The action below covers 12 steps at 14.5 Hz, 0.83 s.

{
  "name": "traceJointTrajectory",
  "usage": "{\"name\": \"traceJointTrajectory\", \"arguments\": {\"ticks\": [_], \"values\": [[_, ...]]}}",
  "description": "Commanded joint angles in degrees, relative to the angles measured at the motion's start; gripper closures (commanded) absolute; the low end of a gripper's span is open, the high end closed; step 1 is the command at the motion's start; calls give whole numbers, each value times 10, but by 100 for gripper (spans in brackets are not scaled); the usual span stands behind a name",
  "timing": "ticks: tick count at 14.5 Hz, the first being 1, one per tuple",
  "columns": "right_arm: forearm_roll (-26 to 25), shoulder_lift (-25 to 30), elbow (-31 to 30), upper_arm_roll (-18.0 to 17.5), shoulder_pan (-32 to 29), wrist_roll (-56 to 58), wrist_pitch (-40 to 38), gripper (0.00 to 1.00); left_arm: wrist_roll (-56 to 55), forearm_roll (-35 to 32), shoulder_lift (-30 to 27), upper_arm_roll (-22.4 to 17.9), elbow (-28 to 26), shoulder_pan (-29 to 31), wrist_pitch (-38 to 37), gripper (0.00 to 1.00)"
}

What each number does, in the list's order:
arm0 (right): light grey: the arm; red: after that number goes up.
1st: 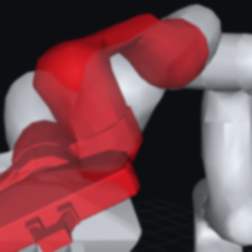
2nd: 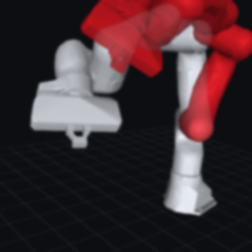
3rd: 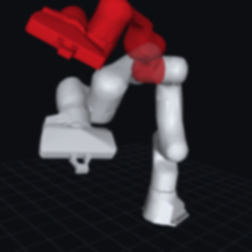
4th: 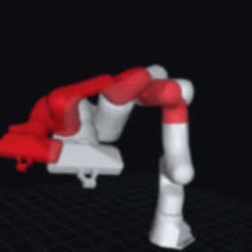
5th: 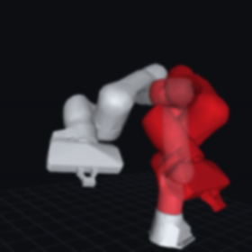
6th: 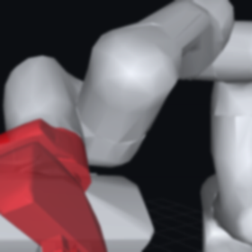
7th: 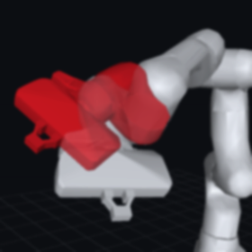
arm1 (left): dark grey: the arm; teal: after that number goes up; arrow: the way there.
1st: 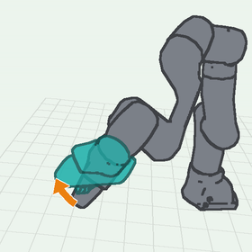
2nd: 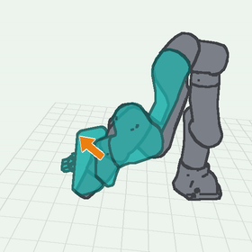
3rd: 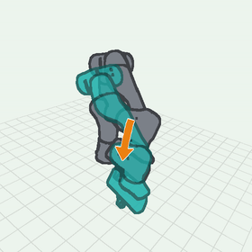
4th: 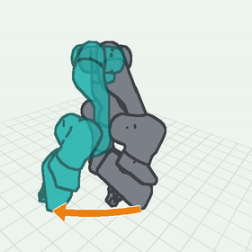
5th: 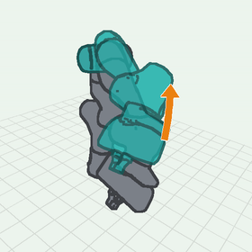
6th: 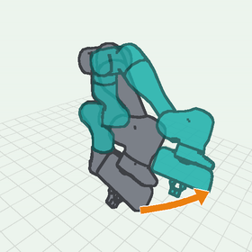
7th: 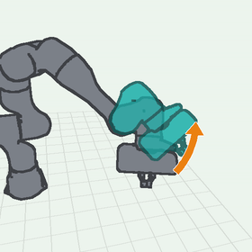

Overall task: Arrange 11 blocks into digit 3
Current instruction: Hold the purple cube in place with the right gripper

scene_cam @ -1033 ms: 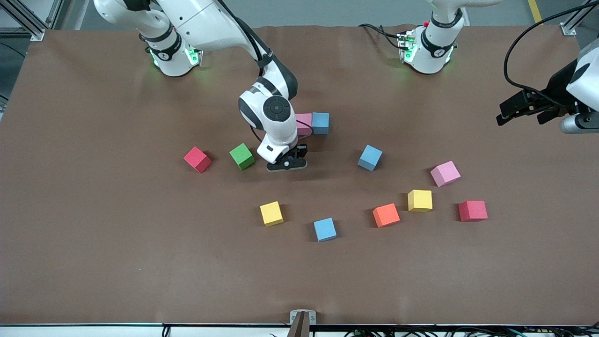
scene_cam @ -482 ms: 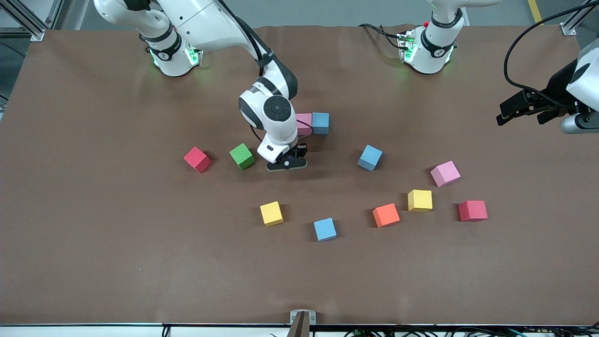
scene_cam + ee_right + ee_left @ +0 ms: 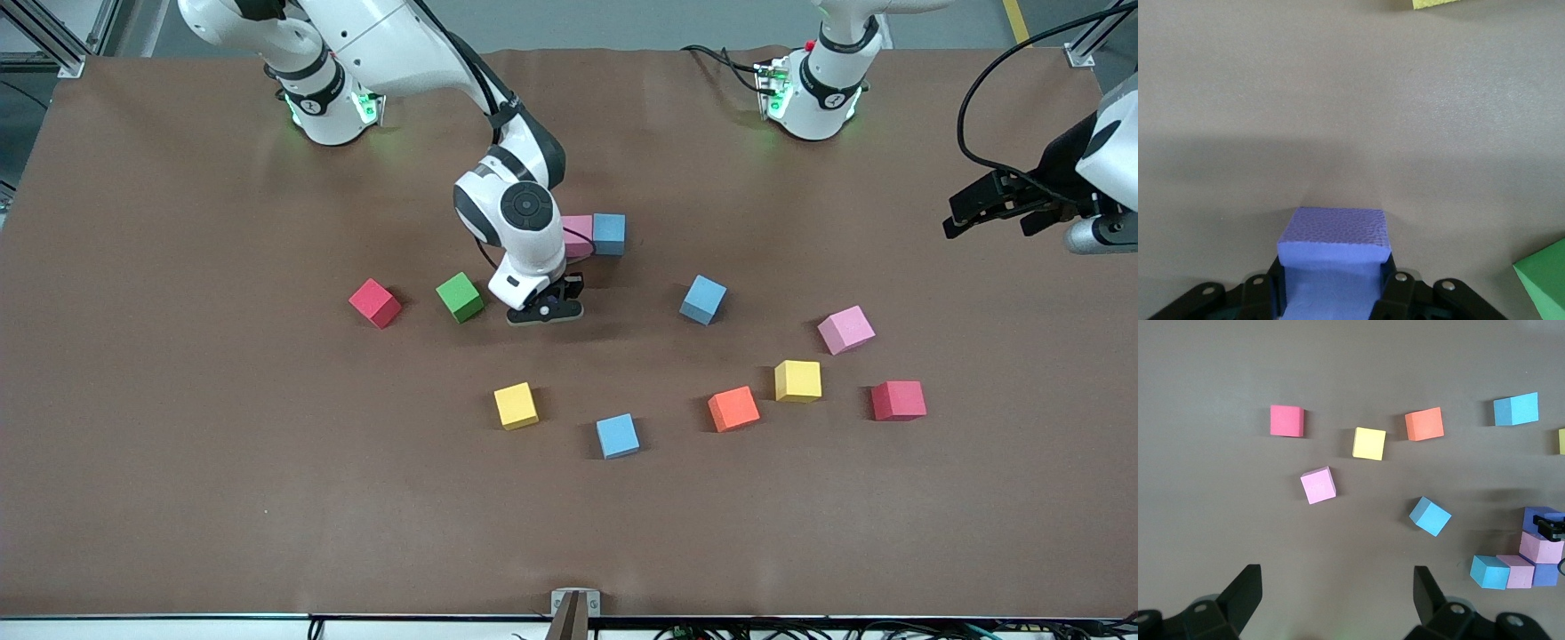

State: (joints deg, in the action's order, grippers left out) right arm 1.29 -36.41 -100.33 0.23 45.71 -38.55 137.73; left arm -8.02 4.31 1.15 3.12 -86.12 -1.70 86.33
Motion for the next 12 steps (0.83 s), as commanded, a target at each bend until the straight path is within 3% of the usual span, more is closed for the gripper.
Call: {"name": "traceJointTrajectory", "arguments": {"ticks": [1,12], "values": [[7,6,-28,4,1,-7,-8,100,1,5,-3,0,0,1,1,0],[3,12,-28,5,-10,-6,-18,100,-1,6,-2,0,-1,2,2,0]]}}
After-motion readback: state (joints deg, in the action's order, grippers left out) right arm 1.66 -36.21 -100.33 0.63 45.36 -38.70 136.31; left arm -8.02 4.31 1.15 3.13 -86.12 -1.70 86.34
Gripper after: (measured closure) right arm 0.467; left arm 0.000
